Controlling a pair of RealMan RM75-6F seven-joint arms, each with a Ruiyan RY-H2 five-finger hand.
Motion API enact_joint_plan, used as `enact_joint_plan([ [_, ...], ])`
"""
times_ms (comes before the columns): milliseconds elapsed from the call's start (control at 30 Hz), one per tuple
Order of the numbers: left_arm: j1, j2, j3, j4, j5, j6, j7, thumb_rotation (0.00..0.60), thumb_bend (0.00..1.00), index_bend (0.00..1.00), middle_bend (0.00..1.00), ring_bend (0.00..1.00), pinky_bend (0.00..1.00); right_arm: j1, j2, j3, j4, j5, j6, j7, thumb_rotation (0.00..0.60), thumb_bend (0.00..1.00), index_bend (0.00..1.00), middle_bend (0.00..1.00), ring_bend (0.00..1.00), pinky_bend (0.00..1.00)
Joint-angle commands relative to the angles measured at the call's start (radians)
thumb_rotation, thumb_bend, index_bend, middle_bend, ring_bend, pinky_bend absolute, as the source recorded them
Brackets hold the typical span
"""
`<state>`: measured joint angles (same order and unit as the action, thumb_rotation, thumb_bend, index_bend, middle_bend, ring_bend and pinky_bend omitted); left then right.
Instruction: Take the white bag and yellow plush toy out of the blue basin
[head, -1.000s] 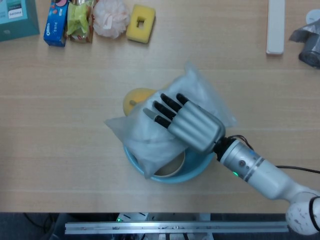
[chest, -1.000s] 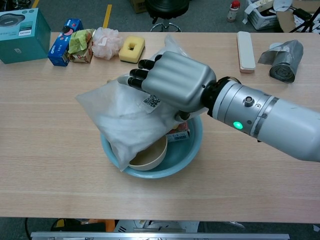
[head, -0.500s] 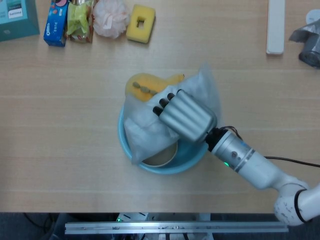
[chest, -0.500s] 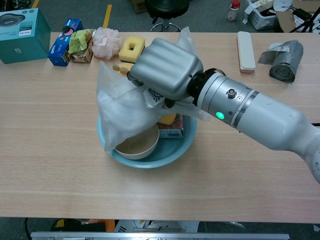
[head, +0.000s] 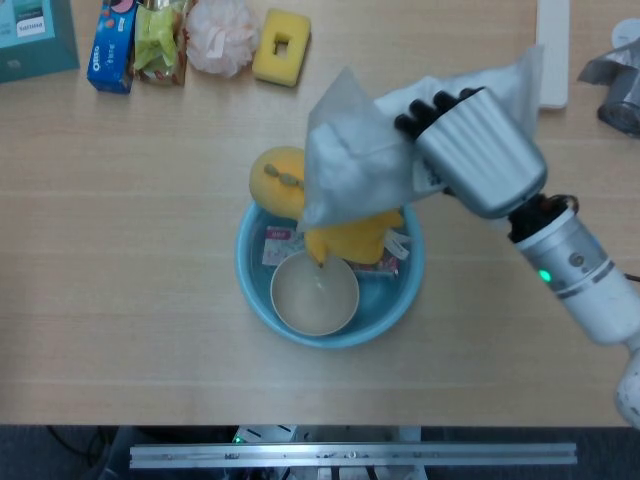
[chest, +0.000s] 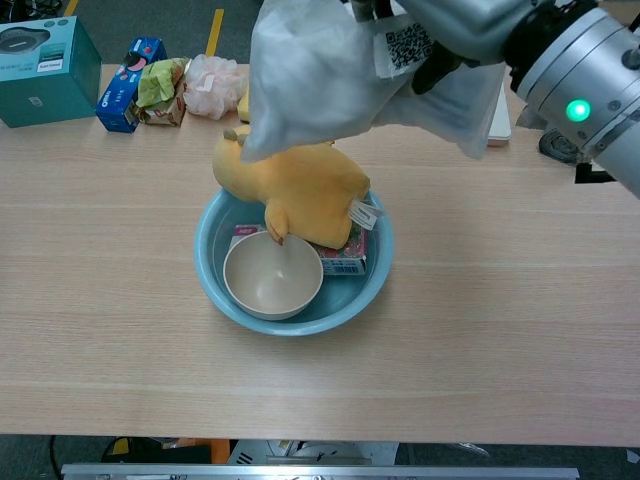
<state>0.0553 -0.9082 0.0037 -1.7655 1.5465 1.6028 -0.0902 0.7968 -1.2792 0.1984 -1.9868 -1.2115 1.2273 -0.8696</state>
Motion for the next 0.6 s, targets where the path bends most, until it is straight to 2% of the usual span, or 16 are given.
enact_joint_plan([
  [33, -0.002, -0.001, 0.000, -0.001, 0.002, -0.003, 0.002, 0.600, 0.24, 0.33, 0.29, 0.19, 0.16, -0.025, 0.042, 0.022, 0.032, 0.058, 0.013, 0.022, 0.600, 0.32, 0.69, 0.62, 0.65, 0.82],
  [200, -0.006, -0.006, -0.001, -0.002, 0.002, -0.008, 0.009, 0.600, 0.24, 0.33, 0.29, 0.19, 0.16, -0.024, 0.049, 0.024, 0.117, 0.163, -0.021, 0.014, 0.600, 0.32, 0.69, 0.61, 0.65, 0.82],
  [400, -0.012, -0.007, -0.001, -0.006, 0.003, -0.016, 0.017, 0.600, 0.24, 0.33, 0.29, 0.19, 0.16, 0.009, -0.018, 0.042, 0.232, 0.275, -0.059, 0.018, 0.600, 0.30, 0.66, 0.57, 0.61, 0.83],
  [500, -0.010, -0.004, 0.000, -0.007, -0.002, -0.016, 0.018, 0.600, 0.24, 0.33, 0.29, 0.19, 0.16, 0.030, -0.055, 0.047, 0.270, 0.340, -0.067, -0.016, 0.600, 0.29, 0.57, 0.53, 0.57, 0.80],
  [600, -0.008, -0.003, 0.001, -0.007, -0.005, -0.018, 0.022, 0.600, 0.24, 0.33, 0.29, 0.19, 0.16, 0.060, -0.077, 0.035, 0.289, 0.435, -0.108, -0.075, 0.600, 0.27, 0.39, 0.44, 0.48, 0.71],
])
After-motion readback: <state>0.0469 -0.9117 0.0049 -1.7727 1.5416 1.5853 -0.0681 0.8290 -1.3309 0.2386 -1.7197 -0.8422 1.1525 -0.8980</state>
